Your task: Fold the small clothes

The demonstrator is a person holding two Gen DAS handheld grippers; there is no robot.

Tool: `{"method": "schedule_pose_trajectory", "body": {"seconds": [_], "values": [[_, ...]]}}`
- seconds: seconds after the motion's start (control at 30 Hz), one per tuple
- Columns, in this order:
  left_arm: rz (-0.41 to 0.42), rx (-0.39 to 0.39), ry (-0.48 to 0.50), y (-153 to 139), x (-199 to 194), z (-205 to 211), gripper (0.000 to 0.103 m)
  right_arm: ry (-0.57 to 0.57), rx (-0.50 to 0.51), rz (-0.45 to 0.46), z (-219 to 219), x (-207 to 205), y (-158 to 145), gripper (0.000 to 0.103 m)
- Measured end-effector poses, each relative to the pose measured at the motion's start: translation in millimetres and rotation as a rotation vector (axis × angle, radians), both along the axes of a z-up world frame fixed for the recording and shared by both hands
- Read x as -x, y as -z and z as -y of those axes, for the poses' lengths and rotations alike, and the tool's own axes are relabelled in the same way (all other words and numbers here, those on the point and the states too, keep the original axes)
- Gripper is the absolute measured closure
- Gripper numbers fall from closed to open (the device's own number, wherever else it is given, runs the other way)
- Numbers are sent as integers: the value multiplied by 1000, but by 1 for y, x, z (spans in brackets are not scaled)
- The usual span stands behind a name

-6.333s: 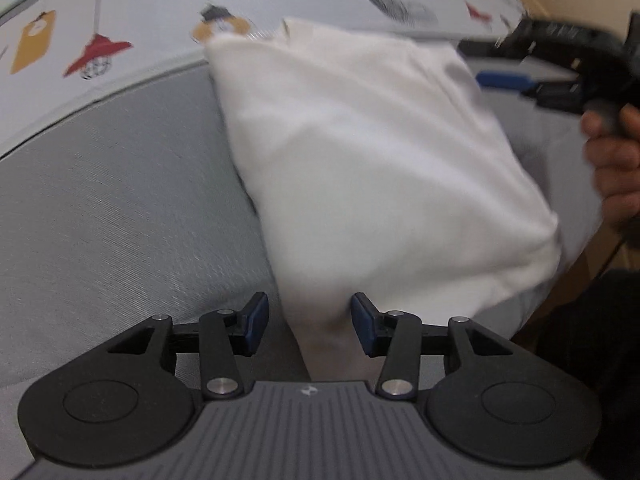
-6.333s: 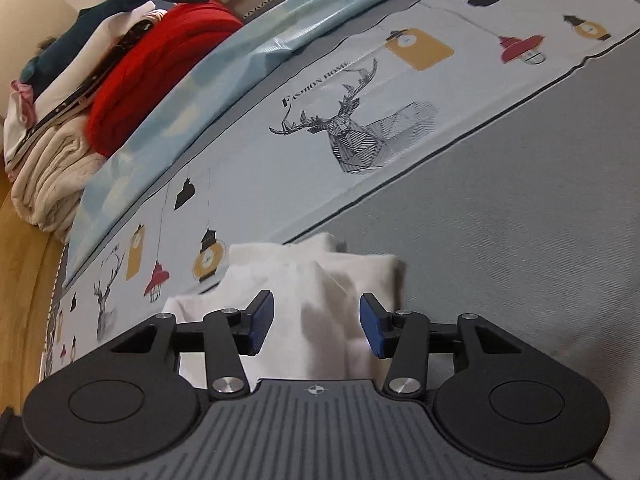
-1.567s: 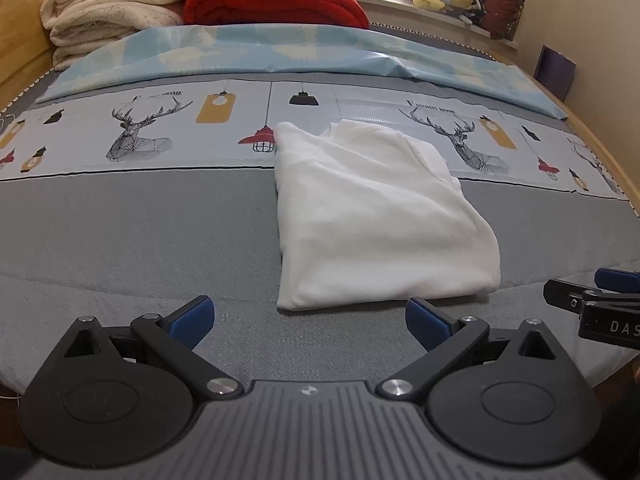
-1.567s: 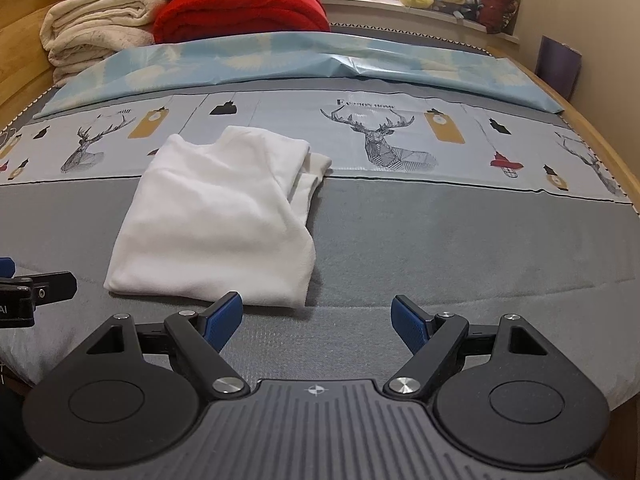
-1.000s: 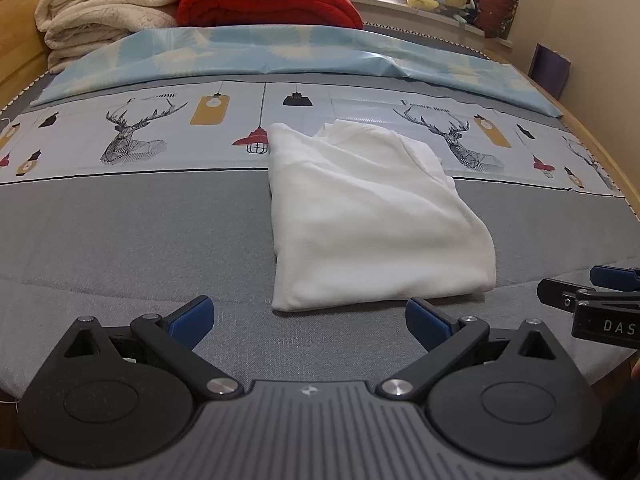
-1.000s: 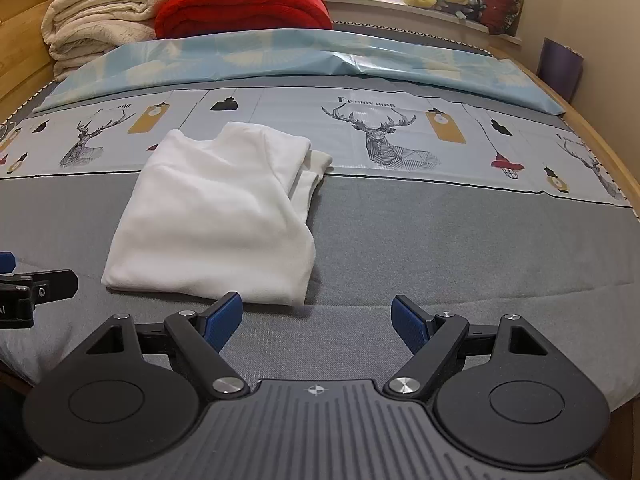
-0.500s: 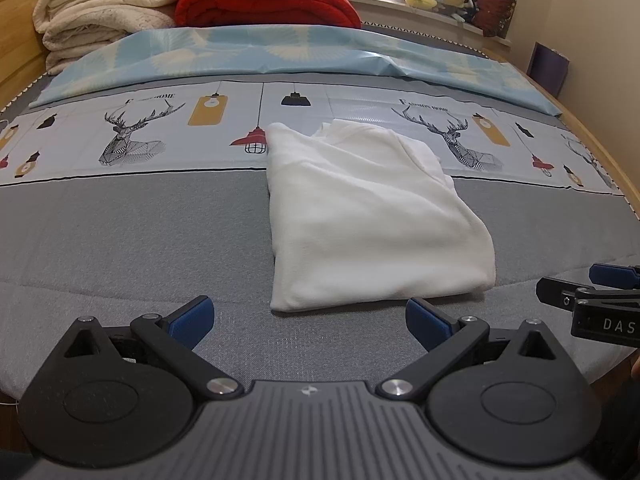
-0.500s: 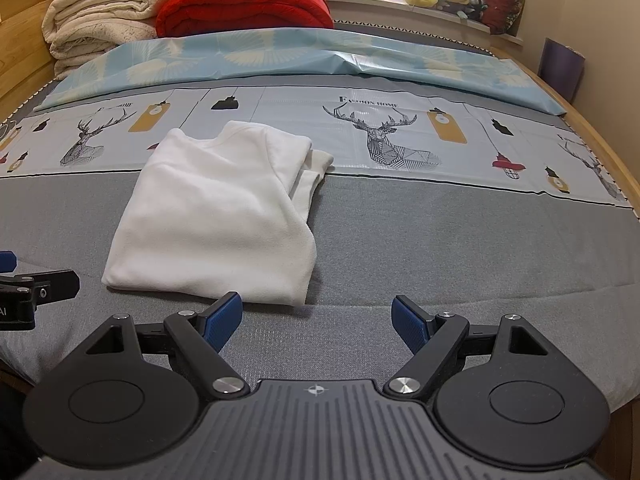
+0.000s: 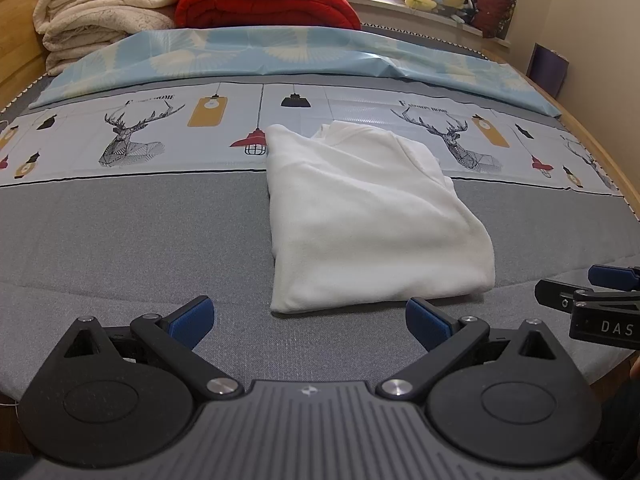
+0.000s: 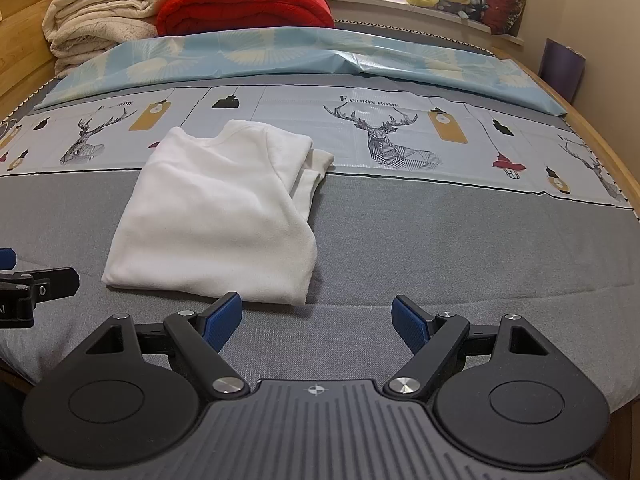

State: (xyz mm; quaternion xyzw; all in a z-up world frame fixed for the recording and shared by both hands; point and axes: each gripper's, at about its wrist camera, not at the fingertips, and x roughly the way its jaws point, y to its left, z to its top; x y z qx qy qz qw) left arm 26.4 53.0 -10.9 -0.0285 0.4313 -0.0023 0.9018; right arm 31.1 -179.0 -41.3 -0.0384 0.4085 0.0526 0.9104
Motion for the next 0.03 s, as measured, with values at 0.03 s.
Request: {"method": "schedule_pose_trajectory", "body": {"seconds": [0.03], "values": [[-1,0,-1,0,0,0,1,0,0,0,0,0,0,20]]}}
